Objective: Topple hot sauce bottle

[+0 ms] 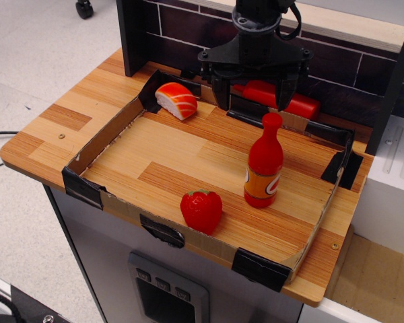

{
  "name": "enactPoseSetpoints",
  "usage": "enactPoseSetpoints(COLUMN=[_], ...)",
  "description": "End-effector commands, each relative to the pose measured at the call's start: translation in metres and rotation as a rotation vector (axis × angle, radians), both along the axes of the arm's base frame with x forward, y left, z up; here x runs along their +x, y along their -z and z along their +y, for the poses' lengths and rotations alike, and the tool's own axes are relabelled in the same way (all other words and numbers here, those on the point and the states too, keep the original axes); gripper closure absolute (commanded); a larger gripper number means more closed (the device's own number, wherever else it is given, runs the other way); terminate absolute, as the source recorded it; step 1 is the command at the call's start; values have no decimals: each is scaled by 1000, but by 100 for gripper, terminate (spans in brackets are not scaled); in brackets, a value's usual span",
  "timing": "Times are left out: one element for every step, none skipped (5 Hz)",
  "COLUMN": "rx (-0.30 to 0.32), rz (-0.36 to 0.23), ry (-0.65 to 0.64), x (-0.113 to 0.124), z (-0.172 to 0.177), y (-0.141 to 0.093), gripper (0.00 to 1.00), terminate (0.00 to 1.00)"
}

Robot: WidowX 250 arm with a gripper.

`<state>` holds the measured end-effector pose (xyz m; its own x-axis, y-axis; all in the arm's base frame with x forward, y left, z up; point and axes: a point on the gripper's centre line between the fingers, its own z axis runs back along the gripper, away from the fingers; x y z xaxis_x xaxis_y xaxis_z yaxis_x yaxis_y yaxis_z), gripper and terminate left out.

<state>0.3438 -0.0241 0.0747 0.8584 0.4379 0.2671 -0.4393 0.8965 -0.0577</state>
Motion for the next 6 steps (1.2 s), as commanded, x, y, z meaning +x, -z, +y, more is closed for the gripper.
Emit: enactPoseSetpoints(rx=[0,-28,-58,-89,-79,-88], rz=[0,-41,-88,-36,23,64], ry=[0,-129,-288,-359,-336,-343], x=[0,6,3,-4,-15,-27], z=[0,-1,-9,-18,-28,-31], y=[0,-10,-23,-38,-47,-58], gripper=[0,0,0,0,0,0], terminate=[0,0,0,0,0,0])
